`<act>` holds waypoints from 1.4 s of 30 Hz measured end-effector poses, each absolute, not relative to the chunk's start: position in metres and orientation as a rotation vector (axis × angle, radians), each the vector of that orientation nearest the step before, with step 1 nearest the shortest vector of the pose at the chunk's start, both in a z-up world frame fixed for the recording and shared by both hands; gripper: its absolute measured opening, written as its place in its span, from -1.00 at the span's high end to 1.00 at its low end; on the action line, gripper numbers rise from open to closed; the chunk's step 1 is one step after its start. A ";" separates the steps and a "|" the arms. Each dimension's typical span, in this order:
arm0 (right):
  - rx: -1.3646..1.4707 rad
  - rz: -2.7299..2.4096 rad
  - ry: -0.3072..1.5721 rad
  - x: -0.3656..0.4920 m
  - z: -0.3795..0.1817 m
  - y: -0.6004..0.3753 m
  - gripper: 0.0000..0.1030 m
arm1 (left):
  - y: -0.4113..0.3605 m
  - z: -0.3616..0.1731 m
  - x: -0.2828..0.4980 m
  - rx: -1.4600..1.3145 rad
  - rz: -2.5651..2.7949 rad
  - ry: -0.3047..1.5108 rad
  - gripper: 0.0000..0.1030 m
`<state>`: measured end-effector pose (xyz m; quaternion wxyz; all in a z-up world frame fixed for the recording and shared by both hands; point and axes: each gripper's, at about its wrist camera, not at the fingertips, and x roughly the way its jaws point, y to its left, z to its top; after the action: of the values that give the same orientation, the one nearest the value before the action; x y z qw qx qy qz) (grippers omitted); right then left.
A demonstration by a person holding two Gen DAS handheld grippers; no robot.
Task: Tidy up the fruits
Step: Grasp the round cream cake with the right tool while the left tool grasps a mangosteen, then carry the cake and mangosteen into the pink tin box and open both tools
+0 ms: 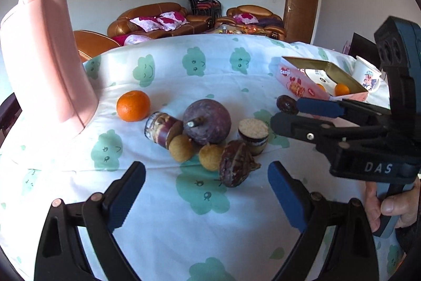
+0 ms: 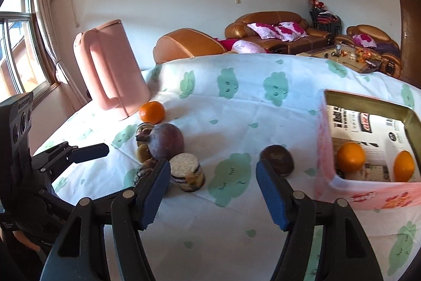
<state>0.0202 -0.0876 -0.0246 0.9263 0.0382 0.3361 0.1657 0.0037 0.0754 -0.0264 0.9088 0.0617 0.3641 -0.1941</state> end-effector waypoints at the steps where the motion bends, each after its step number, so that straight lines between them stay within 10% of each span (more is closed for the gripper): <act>1: 0.064 0.337 0.704 0.025 -0.027 -0.081 -0.34 | 0.078 -0.027 0.004 0.130 -0.393 0.753 -0.87; 14: 0.034 0.345 0.887 0.055 -0.050 -0.061 -0.11 | 0.092 -0.025 0.009 0.071 -0.412 0.776 -0.82; 16: 0.034 0.371 0.882 0.052 -0.048 -0.061 0.27 | 0.090 -0.026 0.008 0.072 -0.432 0.782 -0.82; 27: 0.093 0.321 0.693 0.009 -0.019 -0.103 0.27 | 0.060 -0.039 0.018 0.046 -0.486 0.870 0.08; 42: 0.141 0.270 0.643 0.004 -0.013 -0.127 0.27 | 0.048 -0.042 0.019 0.014 -0.430 0.871 0.26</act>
<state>0.0036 -0.1270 -0.0135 0.9374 0.0689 0.3149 0.1319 0.0190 0.0481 -0.0417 0.8842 0.0068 0.4187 -0.2068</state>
